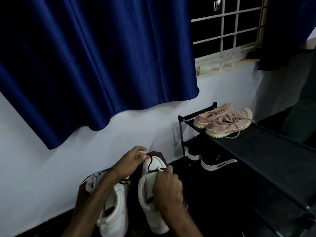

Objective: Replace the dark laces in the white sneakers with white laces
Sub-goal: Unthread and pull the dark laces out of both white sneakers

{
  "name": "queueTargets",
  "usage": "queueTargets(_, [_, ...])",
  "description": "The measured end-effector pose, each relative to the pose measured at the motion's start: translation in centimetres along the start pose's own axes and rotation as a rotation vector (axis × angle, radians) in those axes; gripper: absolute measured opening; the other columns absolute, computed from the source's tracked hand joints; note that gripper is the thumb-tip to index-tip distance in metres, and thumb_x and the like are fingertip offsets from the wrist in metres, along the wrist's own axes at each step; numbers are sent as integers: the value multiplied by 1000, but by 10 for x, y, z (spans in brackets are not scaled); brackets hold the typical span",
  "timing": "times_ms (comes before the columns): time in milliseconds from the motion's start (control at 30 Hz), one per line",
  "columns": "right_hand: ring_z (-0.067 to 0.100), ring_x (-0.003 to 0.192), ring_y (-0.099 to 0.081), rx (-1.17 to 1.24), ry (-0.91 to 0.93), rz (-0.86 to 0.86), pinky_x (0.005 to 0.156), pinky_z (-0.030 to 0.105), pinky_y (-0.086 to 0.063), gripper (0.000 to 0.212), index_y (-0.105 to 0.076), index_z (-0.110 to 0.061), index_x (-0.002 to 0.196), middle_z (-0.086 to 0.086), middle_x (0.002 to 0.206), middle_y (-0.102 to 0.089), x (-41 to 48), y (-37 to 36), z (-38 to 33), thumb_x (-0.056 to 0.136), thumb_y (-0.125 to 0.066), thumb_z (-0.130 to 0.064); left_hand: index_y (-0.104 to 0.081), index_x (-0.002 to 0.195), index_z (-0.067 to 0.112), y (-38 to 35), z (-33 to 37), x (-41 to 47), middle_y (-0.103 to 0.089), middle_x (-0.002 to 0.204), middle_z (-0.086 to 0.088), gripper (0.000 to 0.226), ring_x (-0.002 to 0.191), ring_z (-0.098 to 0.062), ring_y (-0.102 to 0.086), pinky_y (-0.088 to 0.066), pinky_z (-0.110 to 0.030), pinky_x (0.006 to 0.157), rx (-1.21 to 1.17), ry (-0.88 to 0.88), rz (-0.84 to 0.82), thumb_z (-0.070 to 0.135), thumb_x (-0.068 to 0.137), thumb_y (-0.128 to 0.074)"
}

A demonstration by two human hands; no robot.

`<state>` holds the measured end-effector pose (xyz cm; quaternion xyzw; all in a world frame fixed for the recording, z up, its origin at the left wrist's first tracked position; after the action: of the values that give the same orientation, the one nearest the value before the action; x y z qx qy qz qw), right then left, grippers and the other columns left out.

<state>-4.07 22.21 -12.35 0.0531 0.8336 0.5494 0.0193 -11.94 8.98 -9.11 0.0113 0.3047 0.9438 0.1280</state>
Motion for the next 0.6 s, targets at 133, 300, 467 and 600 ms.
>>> queueTargets(133, [20, 88, -62, 6, -9, 118, 58, 27, -34, 28, -67, -13, 105, 5, 110, -52, 0, 5, -2, 89, -44, -13, -67, 112, 26, -14, -2, 13, -68, 104, 12, 35, 101, -8, -63, -48, -34, 98, 314, 15, -91, 40, 81, -75])
queueTargets(300, [23, 106, -55, 35, 11, -1, 72, 28, -41, 35, -53, -12, 124, 7, 126, -43, 1, 3, 0, 98, -31, -11, -69, 90, 21, -23, 12, 14, -68, 97, 5, 36, 92, -17, -62, -47, -30, 74, 708, -34, -24, 52, 73, -76])
queueTargets(467, [23, 106, -55, 24, 6, -15, 75, 28, -42, 35, -53, -12, 125, 7, 126, -42, 0, 3, -3, 98, -30, -11, -68, 86, 20, -21, 12, 8, -70, 97, 5, 29, 93, -20, -63, -43, -29, 75, 772, 5, 1, 47, 79, -72])
queueTargets(600, [23, 107, -55, 9, 5, -23, 79, 29, -46, 35, -54, -11, 125, 8, 128, -42, 0, 4, -2, 98, -31, -12, -67, 96, 20, -28, 26, 5, -67, 108, -1, 21, 103, -23, -61, -38, -28, 78, 943, -90, -106, 38, 85, -65])
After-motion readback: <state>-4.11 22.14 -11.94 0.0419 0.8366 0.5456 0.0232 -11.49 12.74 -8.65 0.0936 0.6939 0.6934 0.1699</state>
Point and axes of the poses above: each hand's wrist, its own x-axis towards the middle knuckle, its own y-axis out of the back of the hand, z = x × y, the point moved 3 cm from there along x, towards the middle knuckle
